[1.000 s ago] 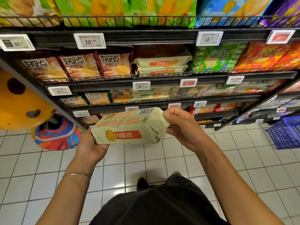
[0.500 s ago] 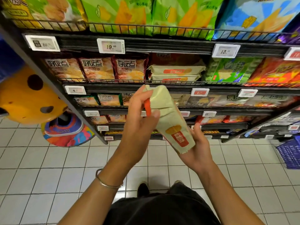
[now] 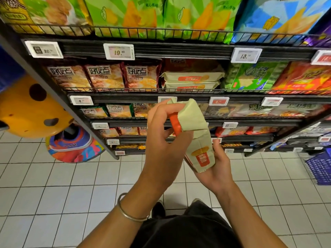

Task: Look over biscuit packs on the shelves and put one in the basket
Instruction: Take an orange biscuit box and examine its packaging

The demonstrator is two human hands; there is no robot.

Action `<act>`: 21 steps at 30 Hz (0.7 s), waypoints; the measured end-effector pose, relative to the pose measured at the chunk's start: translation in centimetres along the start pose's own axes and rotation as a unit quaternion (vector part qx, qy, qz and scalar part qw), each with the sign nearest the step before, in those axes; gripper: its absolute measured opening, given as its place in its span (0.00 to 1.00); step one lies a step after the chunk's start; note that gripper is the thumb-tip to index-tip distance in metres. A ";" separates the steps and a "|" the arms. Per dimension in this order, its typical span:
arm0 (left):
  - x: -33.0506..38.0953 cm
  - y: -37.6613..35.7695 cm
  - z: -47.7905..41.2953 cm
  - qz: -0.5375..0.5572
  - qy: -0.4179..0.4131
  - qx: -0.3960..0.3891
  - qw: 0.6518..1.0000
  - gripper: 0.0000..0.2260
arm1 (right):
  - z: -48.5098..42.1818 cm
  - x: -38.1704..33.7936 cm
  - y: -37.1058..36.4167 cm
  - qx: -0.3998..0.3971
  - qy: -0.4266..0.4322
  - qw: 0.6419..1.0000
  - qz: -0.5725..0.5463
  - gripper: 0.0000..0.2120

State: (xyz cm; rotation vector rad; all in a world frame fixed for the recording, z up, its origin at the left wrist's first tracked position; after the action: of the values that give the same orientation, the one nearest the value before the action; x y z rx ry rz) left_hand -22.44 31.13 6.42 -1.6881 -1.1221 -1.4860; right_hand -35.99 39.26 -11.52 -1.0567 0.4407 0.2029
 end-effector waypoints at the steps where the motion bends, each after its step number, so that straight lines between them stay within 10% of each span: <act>1: 0.1 -0.1 0.0 -0.001 0.002 0.000 1.000 0.18 | 0.0 -0.1 0.1 0.000 0.000 1.000 0.000 0.33; 21: 0.2 -11.2 -2.8 -0.032 0.100 -0.012 0.994 0.13 | 0.8 -9.4 6.7 0.016 0.001 1.000 -0.020 0.30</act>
State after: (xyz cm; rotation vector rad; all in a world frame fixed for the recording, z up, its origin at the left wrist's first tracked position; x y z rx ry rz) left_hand -33.63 33.75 6.13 -1.4916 -1.0629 -1.6733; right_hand -46.73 43.64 -12.36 -1.0341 0.4227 0.1582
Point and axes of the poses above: each hand's wrist, its own z-axis away from the middle knuckle, its own y-axis out of the back of the hand, x = y × z, the point moved 7 cm from there along -z, towards the middle knuckle, and after that the axes turned 7 degrees about -z, right-handed, at the moved point
